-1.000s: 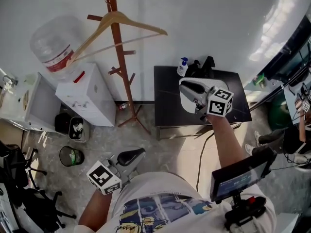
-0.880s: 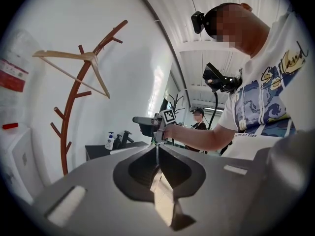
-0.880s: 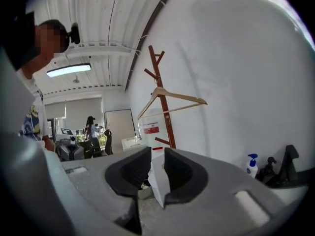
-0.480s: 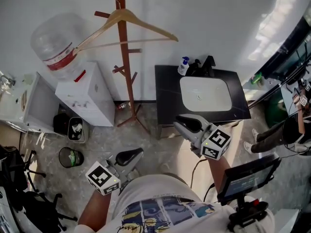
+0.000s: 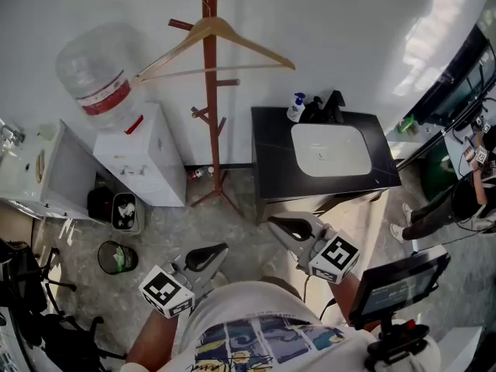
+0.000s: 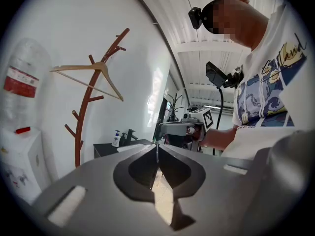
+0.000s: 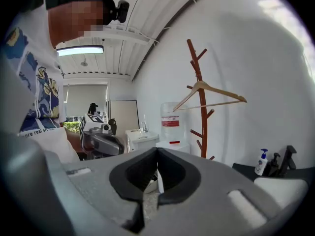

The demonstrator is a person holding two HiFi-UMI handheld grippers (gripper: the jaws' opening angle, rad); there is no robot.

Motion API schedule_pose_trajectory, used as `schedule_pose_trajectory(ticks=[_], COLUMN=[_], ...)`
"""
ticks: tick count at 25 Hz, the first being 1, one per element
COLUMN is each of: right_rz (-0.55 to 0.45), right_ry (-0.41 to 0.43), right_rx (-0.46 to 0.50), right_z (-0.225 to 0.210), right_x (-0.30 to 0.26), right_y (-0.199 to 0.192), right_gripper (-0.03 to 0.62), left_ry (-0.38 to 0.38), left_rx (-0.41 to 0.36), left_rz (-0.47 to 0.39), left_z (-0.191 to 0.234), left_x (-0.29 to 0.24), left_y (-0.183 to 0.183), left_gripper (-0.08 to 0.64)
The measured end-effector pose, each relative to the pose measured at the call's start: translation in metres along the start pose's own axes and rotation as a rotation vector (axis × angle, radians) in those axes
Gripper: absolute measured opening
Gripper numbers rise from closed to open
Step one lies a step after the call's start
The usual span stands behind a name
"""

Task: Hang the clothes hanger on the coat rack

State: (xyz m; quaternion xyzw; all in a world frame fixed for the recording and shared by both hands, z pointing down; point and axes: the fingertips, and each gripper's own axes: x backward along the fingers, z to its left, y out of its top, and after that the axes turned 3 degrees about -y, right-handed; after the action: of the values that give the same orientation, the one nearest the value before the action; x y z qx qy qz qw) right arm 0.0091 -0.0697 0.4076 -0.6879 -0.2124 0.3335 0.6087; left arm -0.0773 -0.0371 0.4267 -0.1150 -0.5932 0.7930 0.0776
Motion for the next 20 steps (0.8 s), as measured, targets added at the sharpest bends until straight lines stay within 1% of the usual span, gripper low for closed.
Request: schedule_pose_trajectory(ticks=[7, 15, 20], right_rz=[-0.001, -0.004, 0.001], right_ry=[-0.045, -0.046, -0.058], right_rx=[0.044, 0.066, 0.079], right_z=[0.025, 0.061, 0.069], right_x=[-0.012, -0.030, -0.040], right_y=[0.003, 0.013, 0.006], right_gripper=[0.000, 0.000, 0.000], left_ry=[-0.026, -0.053, -0.048], left_rx=[-0.009, -0.013, -0.013], left_rz=[0.001, 0.005, 0.008], left_z=[0.006, 0.009, 0.015], left_x=[0.029, 0.057, 0.070], left_y=[-0.009, -0.013, -0.012], left_gripper=[0.014, 0.014, 0.014])
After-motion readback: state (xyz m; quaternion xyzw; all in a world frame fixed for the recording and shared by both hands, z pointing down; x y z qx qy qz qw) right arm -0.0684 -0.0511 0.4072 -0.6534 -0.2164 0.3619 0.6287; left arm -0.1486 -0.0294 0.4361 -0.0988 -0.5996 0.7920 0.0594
